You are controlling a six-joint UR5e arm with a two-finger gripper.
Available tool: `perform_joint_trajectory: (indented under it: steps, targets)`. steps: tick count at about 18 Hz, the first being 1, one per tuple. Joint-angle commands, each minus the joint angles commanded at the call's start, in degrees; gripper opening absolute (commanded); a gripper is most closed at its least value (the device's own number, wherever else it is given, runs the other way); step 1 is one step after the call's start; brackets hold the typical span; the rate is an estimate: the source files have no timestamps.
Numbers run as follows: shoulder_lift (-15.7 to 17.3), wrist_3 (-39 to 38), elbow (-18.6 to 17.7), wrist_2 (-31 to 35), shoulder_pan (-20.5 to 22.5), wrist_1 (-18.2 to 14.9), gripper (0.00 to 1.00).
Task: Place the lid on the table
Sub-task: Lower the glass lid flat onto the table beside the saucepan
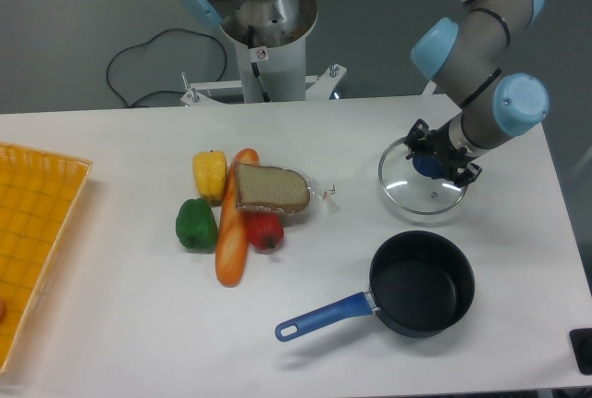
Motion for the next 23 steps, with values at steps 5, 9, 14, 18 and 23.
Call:
perform_joint_trajectory:
  steps: [5,9,14,18,23]
  targets:
    - [0.0,0.62,-0.62,0.0,0.09,0.8,0.65]
    - [-0.09,0.97,-1.15,0.0,0.18,0.98,0.65]
    - [-0.09,0.97,-1.24,0.0,0.18,0.98,0.65]
    - [-0.18,0.97,-1.33,0.0,0.18,0.98,0.65]
    - [-0.44,0.97,-1.41,0.0,0.18,1.06,0.65]
